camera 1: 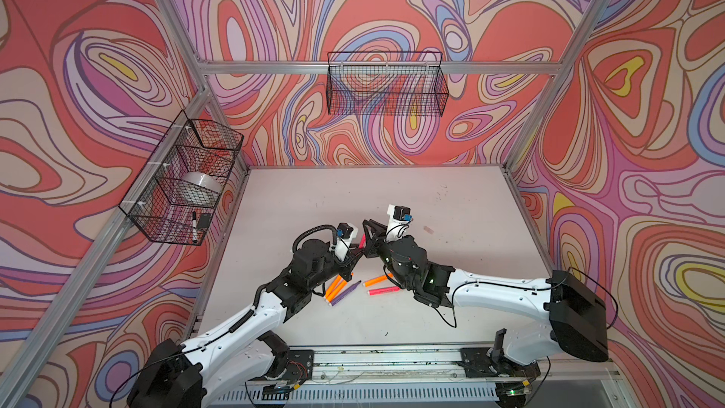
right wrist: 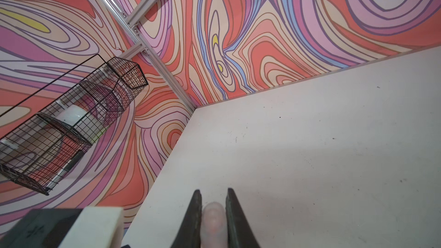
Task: Insert pens into pen caps
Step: Put on the pen cap to the pen, then place the pen at the center of the table.
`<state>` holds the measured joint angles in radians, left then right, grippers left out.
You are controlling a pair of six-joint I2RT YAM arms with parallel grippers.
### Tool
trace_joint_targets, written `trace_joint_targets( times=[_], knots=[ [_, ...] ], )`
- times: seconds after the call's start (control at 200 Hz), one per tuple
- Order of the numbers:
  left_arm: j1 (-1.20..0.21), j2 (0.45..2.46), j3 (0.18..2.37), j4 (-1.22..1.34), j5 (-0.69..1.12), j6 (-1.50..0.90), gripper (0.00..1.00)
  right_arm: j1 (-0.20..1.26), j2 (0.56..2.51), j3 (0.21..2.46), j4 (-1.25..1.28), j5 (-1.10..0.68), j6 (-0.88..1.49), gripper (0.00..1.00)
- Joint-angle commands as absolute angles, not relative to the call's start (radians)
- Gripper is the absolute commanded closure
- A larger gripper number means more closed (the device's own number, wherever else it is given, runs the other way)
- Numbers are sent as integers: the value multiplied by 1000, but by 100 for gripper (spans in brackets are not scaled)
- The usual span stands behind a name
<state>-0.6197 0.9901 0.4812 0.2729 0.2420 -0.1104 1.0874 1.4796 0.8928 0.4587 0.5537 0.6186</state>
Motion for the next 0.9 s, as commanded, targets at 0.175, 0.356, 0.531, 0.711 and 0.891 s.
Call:
trace_joint_targets(
  times=[0.175,0.356,0.531,0.711,0.891],
  knots=[
    [-568,1004,525,622,320,-195,100,1183,1459,907,281,408,555,100],
    [-568,1001,460,606,312,-210,100,1183,1432,963,233,441,497,58],
    [-568,1025,446,524,223,-232,100,1183,1383,980,191,485,466,21],
    [-532,1100,458,378,47,-306,100,1182,1328,903,172,545,493,15],
    [-378,1251,561,221,95,-406,100,1177,1283,808,157,629,540,14]
  ],
)
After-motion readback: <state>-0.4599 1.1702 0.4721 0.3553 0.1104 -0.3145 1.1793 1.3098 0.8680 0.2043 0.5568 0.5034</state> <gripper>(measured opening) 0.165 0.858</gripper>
